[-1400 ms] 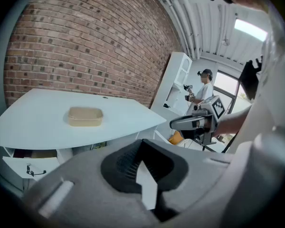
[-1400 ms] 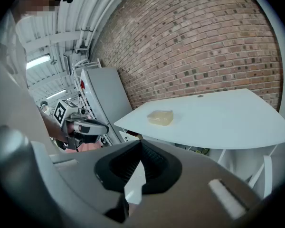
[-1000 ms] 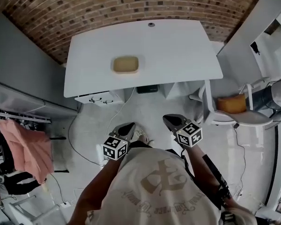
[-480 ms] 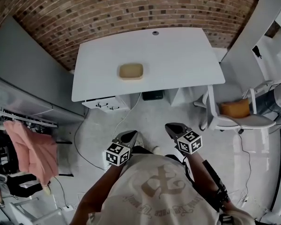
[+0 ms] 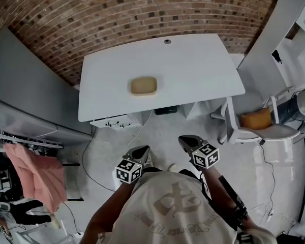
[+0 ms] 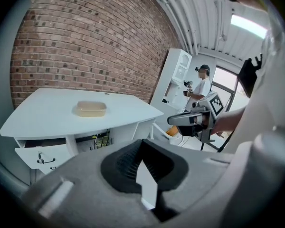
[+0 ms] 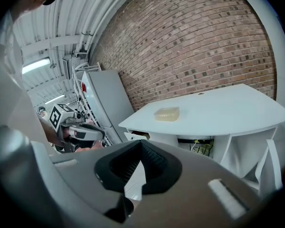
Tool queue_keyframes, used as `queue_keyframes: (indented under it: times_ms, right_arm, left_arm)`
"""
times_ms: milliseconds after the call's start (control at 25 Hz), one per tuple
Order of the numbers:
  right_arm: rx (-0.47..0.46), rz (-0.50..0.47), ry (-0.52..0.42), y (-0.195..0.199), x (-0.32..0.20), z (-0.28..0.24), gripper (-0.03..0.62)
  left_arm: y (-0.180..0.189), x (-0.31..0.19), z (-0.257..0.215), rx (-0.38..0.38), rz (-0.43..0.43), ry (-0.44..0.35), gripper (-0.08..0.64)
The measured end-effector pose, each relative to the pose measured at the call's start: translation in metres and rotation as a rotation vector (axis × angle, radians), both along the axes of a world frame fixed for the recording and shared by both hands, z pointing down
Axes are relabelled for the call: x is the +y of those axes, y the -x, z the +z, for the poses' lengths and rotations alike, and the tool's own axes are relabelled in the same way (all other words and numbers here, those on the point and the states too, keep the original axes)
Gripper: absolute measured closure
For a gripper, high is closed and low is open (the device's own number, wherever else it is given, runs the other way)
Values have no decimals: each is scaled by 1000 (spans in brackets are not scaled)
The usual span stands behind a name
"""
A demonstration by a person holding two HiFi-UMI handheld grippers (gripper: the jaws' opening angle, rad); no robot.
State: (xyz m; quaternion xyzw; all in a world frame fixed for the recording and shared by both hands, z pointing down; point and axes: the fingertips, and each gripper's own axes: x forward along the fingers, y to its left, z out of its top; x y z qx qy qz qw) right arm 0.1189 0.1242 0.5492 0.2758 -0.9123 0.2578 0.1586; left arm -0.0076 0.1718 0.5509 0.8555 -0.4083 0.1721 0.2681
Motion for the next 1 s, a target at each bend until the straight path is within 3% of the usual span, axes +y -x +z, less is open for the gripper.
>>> queue_keyframes:
  times_ms: [560,1000]
  right_arm:
    - [43,145,-7,52,-70,-7,583]
    - [75,256,-36,85,-113,-19,583]
  left_arm:
    - [58,-89,-2,37,141,-15,557]
    - [116,-128,-5,50,205,-28,557]
